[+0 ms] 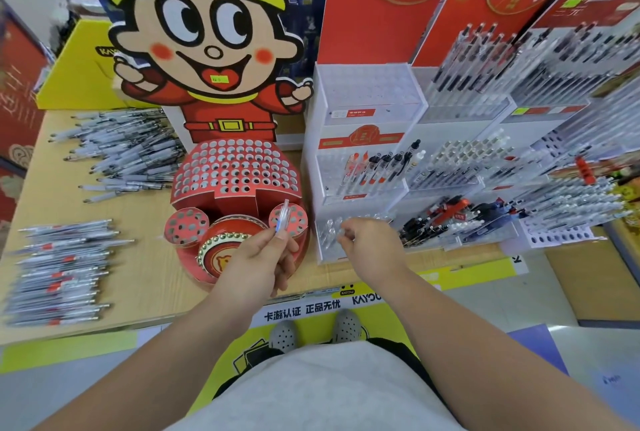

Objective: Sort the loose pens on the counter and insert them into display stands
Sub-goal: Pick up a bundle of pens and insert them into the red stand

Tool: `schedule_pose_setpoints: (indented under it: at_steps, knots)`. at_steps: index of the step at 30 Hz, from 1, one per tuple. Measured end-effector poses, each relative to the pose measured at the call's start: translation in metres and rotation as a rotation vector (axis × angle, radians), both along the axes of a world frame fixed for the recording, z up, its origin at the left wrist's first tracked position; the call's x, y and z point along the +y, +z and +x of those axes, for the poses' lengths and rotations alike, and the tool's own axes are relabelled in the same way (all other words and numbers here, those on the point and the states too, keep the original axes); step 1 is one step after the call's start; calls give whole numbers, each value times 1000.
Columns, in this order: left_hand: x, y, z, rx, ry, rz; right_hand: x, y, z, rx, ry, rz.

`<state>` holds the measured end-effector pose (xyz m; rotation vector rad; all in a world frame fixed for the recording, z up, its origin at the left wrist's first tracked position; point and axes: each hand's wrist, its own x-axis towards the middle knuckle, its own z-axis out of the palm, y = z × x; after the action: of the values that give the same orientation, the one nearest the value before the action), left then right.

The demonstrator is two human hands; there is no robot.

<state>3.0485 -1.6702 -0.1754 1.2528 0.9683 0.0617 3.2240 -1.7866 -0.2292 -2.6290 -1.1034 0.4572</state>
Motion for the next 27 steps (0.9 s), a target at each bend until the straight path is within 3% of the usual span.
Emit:
schedule_pose_setpoints:
  at_steps: [6, 10, 15, 18, 22, 27]
  knots:
    - [-1, -1, 0, -24, -46, 6, -1, 6, 1, 51, -12, -6]
    - [-3, 2, 3, -80, -111, -18, -9, 38, -4, 125, -134, 210]
    - [-4, 13, 19, -173, -317, -117, -10, 94, -8, 738, -167, 512]
    - [-6, 22, 33, -231, -414, -220, -18, 114, 2, 915, -122, 543]
    - [-5, 30, 49, -251, -514, -216, -28, 123, 15, 925, -107, 534]
    - [-4, 26, 65, -168, -446, 97, -37, 120, 28, 768, -168, 560]
